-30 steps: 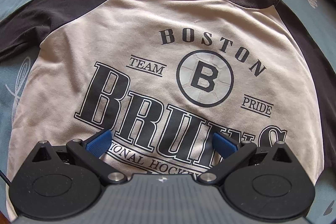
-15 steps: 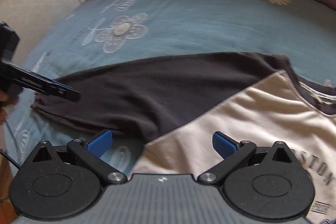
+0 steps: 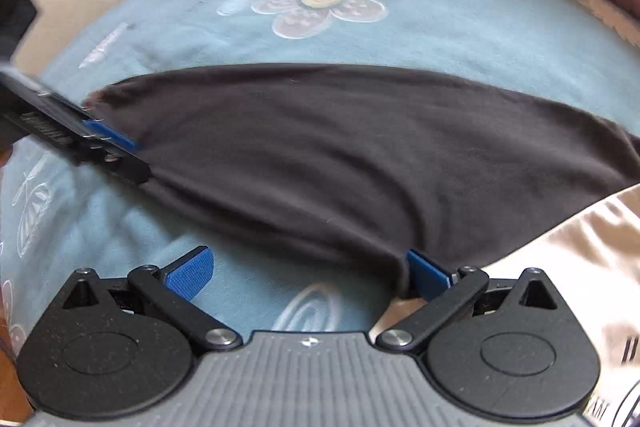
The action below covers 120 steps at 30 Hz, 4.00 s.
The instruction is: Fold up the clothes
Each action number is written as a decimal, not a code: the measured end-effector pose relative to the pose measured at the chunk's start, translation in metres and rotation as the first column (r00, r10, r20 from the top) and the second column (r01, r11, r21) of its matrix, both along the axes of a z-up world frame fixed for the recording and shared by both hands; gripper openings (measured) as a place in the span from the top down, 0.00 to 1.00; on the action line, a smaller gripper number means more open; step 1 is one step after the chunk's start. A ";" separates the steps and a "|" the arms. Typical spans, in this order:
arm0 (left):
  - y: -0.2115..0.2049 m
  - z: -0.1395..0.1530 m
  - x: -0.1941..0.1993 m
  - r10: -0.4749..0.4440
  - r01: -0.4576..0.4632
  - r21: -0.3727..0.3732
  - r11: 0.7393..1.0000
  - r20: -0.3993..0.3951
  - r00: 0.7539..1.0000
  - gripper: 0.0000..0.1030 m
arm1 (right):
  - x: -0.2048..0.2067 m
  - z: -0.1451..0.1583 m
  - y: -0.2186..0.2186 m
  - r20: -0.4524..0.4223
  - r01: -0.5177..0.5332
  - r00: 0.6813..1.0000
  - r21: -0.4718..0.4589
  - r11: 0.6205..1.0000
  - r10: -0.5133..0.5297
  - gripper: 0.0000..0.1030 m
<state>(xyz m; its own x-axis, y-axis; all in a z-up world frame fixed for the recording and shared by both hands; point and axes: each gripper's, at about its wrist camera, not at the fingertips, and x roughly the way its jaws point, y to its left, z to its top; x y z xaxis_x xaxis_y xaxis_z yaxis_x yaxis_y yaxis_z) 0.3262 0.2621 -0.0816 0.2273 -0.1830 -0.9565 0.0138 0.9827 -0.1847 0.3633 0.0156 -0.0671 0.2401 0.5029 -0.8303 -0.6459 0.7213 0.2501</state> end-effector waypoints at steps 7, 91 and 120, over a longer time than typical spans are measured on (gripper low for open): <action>-0.017 0.028 0.013 -0.057 0.055 0.050 0.997 0.032 0.998 0.48 | 0.004 0.021 -0.039 -0.119 0.067 0.991 0.117 0.991 -0.053 0.00; -0.282 0.002 -0.073 -0.836 0.838 0.099 0.537 0.192 0.513 0.25 | -0.139 -0.003 -0.238 0.120 -0.044 0.990 -0.212 0.976 0.071 0.00; -0.273 -0.005 -0.103 -0.942 0.928 0.179 0.328 0.133 0.307 0.09 | -0.117 -0.025 -0.202 0.120 -0.156 0.974 -0.260 0.953 0.192 0.00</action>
